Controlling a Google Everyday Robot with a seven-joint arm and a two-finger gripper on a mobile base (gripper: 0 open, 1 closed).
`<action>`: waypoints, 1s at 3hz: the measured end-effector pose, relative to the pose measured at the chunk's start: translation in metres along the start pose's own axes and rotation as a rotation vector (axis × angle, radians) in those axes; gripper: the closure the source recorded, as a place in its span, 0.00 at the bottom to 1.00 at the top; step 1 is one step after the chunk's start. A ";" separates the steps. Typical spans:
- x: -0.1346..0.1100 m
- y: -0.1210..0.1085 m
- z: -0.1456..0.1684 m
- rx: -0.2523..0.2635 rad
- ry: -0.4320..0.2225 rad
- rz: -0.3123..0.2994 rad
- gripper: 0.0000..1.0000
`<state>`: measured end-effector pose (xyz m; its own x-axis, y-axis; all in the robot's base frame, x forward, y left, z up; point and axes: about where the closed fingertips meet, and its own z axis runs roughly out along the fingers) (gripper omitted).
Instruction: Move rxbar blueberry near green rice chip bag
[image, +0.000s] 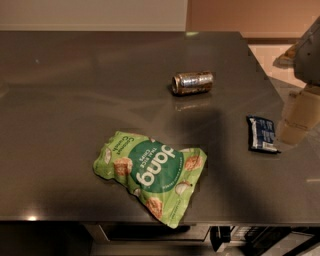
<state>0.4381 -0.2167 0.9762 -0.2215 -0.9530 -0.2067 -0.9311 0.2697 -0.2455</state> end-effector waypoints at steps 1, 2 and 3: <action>0.000 -0.001 -0.001 0.008 0.000 0.008 0.00; 0.005 -0.007 0.006 0.022 0.017 0.085 0.00; 0.010 -0.013 0.023 0.044 0.074 0.211 0.00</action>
Offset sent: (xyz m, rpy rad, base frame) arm 0.0195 -0.0195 -0.0262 0.0107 0.0206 -0.2707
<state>0.4545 -0.2265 0.9551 -0.4319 -0.8820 -0.1885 -0.8487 0.4682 -0.2460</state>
